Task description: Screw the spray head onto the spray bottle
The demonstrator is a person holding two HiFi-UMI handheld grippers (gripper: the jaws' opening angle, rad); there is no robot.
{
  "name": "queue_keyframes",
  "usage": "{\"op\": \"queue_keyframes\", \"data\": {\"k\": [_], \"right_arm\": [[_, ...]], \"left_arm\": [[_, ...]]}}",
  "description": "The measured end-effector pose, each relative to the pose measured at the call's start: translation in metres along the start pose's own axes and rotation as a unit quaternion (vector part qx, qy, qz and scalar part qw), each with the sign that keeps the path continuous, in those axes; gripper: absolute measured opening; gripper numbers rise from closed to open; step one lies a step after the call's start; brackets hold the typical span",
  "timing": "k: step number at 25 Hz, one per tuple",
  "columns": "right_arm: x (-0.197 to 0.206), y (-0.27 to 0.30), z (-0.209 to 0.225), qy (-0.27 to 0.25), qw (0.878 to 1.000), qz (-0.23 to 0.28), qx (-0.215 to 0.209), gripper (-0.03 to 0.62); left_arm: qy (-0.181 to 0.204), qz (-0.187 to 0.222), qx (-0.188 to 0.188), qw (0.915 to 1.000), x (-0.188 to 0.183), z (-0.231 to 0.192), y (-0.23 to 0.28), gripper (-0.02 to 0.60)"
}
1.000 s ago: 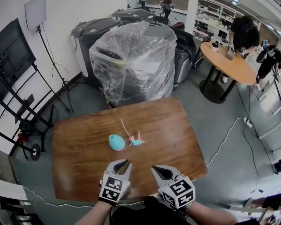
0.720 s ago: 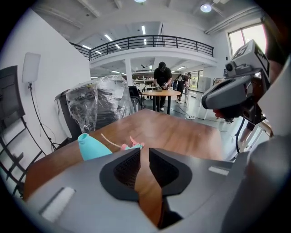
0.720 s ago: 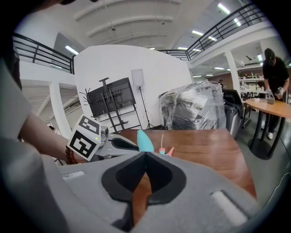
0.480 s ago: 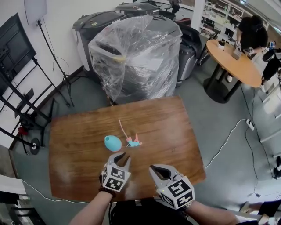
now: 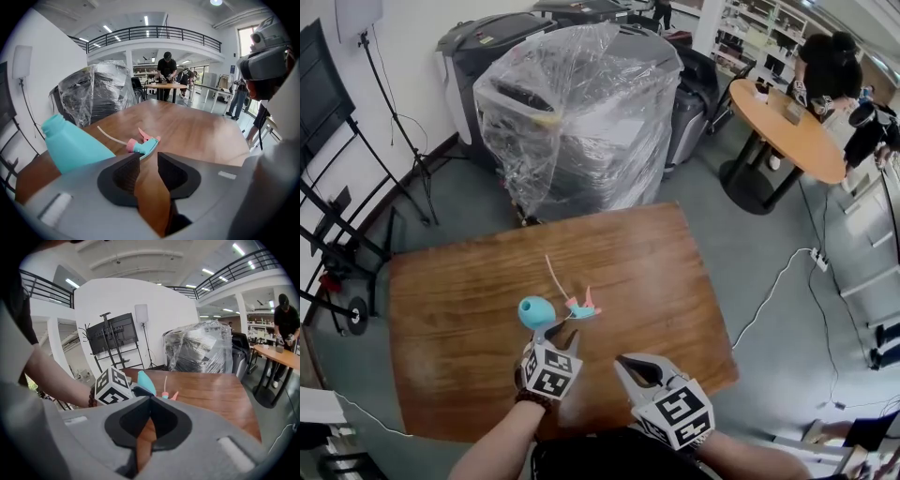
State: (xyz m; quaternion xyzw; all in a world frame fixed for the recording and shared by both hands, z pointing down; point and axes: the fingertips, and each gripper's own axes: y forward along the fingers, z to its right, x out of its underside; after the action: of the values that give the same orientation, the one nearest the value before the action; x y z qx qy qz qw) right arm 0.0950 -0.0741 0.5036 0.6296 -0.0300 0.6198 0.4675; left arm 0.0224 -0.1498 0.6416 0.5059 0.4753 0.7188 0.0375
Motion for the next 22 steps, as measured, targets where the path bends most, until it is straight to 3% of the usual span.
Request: {"op": "queue_keyframes", "data": {"k": [16, 22], "right_arm": [[-0.003, 0.031, -0.006, 0.017, 0.999, -0.032, 0.009, -0.009], [0.0, 0.034, -0.004, 0.02, 0.999, -0.037, 0.015, -0.009]], "left_arm": [[-0.006, -0.04, 0.027, 0.9988, 0.014, -0.015, 0.035, 0.12], [-0.007, -0.045, 0.027, 0.9986, 0.019, -0.016, 0.041, 0.039]]}}
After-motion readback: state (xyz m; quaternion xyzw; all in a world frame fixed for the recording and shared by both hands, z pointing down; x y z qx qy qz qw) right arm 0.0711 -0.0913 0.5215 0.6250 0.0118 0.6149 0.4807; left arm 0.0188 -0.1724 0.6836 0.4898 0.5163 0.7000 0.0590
